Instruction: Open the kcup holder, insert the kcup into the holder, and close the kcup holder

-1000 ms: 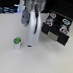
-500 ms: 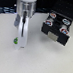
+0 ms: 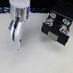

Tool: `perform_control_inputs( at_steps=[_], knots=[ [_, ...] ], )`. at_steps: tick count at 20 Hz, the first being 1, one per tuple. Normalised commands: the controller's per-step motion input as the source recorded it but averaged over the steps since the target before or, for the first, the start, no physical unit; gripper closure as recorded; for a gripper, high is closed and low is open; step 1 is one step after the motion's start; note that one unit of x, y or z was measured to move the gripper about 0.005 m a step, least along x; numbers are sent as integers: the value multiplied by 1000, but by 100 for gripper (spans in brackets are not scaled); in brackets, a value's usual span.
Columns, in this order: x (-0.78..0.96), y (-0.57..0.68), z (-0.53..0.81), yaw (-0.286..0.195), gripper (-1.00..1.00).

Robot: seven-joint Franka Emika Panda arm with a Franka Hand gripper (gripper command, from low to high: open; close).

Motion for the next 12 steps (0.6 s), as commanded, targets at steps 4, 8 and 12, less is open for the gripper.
perform_control_inputs(
  at_steps=[4, 8, 12],
  knots=[
    [152, -90, -199, -243, -100],
    [66, -32, -222, -178, -100],
    [8, -3, -41, -118, 100]
  ],
)
